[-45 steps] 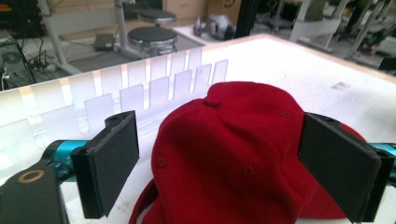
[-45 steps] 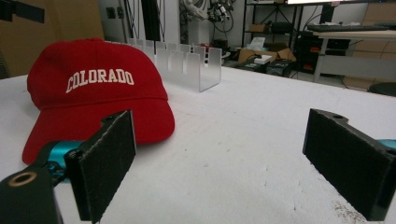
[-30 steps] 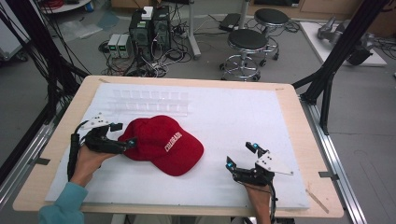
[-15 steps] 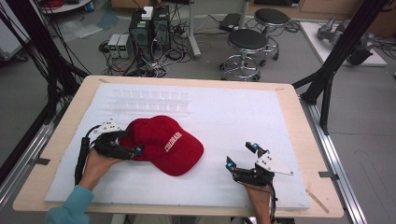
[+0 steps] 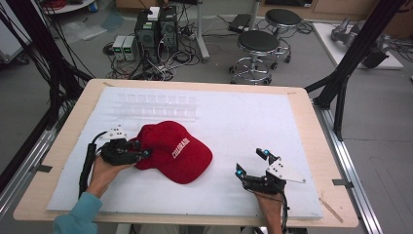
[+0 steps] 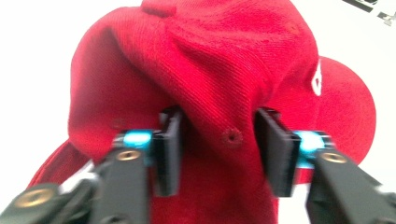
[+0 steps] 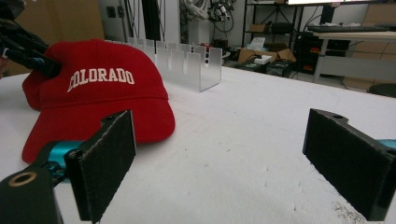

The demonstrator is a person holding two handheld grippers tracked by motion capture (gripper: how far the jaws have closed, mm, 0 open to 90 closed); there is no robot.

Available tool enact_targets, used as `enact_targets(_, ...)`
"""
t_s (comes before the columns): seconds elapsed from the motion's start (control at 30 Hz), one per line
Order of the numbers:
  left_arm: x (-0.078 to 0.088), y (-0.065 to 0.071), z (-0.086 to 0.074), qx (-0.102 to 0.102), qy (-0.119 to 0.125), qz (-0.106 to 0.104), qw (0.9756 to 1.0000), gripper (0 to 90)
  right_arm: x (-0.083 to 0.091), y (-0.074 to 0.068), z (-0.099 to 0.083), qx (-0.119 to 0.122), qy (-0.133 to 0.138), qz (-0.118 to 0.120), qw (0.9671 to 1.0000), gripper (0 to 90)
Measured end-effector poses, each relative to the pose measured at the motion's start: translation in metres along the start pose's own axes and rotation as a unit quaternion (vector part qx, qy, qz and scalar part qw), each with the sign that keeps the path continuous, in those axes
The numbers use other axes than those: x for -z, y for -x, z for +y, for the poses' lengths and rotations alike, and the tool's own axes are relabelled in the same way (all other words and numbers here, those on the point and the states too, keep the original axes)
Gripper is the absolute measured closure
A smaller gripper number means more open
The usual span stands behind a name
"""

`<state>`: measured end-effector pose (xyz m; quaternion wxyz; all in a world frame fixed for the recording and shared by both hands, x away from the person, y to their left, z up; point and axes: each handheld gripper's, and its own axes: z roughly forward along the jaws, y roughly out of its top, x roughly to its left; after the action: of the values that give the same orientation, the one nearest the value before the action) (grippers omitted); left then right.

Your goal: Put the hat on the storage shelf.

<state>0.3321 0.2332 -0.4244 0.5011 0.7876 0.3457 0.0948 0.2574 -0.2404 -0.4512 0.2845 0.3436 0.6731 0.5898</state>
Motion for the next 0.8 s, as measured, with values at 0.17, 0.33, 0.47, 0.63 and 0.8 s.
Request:
enact_targets(0.17,0.001,0.005,0.001,-0.01,0.019,-0.011,0.9997,78.6,0.0,0.0,0.0,0.001,0.0,0.001,1.0,8.5)
enact_targets(0.33,0.004,0.006,0.003,-0.012,0.036,-0.017,0.9991,84.7,0.0,0.0,0.0,0.002,0.001,0.002,1.0,8.5)
enact_targets(0.47,0.006,0.007,0.004,-0.014,0.047,-0.012,0.9987,85.4,0.0,0.0,0.0,0.002,0.0,0.001,1.0,8.5)
enact_targets(0.63,0.011,0.007,0.009,-0.017,0.064,-0.009,0.9978,85.6,0.0,0.0,0.0,0.002,0.0,0.001,1.0,8.5)
enact_targets(0.8,0.017,0.008,0.019,-0.027,0.081,-0.006,0.9964,85.6,-0.001,0.0,0.0,-0.001,-0.002,0.002,1.0,8.5)
